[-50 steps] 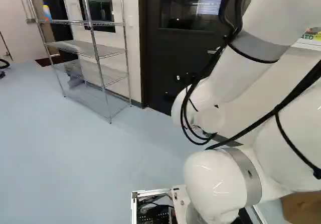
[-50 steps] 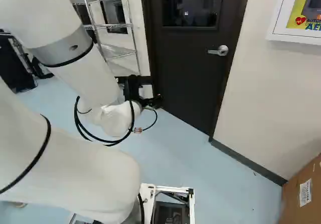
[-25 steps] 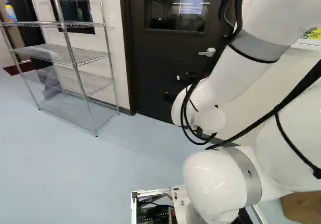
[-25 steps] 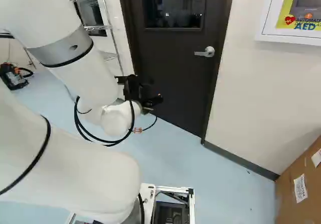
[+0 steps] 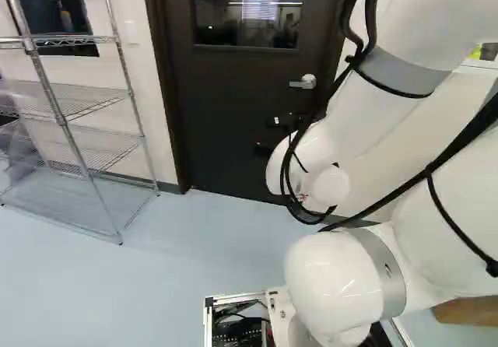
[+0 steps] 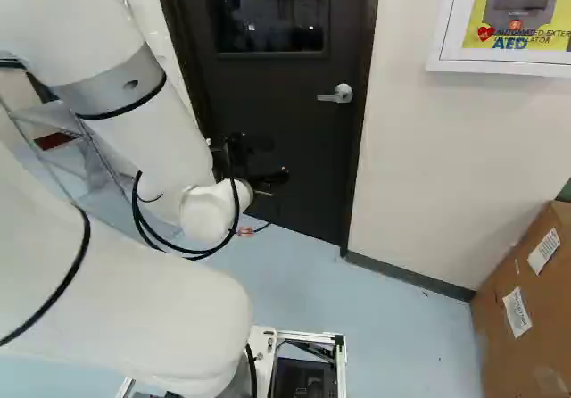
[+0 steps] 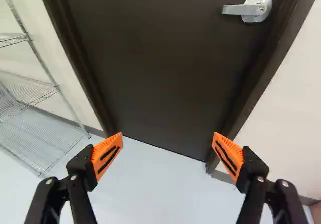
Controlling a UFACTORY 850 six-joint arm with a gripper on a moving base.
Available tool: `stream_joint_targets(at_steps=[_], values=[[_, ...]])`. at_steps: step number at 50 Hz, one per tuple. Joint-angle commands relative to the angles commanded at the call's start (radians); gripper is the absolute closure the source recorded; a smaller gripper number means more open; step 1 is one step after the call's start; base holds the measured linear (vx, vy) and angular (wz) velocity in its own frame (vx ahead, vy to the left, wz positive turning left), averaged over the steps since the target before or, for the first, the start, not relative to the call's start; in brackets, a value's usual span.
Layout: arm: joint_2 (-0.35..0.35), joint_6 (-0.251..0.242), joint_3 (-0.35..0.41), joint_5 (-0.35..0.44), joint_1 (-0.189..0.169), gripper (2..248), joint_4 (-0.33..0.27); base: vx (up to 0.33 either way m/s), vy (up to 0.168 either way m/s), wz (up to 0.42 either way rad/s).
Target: Open the door and move inside
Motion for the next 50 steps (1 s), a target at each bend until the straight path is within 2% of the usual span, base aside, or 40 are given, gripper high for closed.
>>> stream_joint_targets(at_steps=[50], values=[[0.0,0.0,0.0,0.0,0.0,3,0.0,0.119,0.078,-0.349]])
